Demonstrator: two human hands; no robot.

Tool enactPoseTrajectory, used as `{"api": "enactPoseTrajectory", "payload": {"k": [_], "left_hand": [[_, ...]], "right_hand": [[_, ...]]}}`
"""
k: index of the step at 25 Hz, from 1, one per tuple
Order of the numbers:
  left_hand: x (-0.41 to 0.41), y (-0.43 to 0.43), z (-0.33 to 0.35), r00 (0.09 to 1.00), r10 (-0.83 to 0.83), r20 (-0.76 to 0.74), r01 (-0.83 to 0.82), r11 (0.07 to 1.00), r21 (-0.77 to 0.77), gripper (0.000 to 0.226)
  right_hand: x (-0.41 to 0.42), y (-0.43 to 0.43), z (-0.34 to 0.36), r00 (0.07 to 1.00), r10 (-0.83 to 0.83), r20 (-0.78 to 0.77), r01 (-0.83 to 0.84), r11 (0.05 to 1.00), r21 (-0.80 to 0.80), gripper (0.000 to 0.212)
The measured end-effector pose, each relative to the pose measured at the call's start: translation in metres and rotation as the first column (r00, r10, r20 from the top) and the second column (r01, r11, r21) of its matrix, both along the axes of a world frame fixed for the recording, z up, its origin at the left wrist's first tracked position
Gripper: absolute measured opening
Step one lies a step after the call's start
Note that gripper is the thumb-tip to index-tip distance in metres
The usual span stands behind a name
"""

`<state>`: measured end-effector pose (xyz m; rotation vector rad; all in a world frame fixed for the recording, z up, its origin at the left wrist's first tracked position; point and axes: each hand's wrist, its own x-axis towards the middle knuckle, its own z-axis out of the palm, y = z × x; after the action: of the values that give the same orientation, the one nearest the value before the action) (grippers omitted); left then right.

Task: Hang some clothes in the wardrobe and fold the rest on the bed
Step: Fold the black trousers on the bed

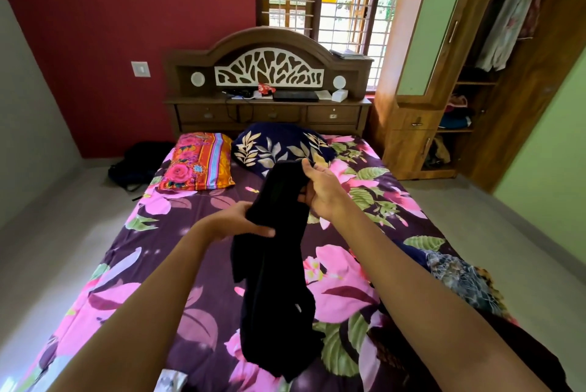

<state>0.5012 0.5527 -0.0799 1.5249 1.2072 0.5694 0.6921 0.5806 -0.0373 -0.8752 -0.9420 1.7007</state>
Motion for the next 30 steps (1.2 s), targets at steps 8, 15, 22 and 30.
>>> {"api": "enactPoseTrajectory", "payload": {"k": [8,15,22,30], "left_hand": [[0.014,0.005,-0.004,0.930,0.326,0.172,-0.315,0.945,-0.086,0.011],[0.041,0.019,0.051,0.785,0.578,0.221,-0.559,0.816,-0.149,0.015],[0.064,0.023,0.074,0.586,0.610,0.533,-0.460,0.792,-0.401,0.017],[0.057,0.009,0.066,0.820,0.453,0.350,-0.436,0.890,-0.131,0.047]], "right_hand": [[0.061,0.016,0.006,0.919,-0.308,-0.246,0.284,0.950,-0.130,0.016],[0.074,0.003,-0.015,0.720,0.080,0.690,0.018,0.991,-0.134,0.037],[0.023,-0.029,-0.011,0.720,0.050,0.692,-0.393,0.851,0.347,0.056],[0.013,-0.001,0.022,0.983,-0.170,0.073,0.179,0.971,-0.157,0.012]]}}
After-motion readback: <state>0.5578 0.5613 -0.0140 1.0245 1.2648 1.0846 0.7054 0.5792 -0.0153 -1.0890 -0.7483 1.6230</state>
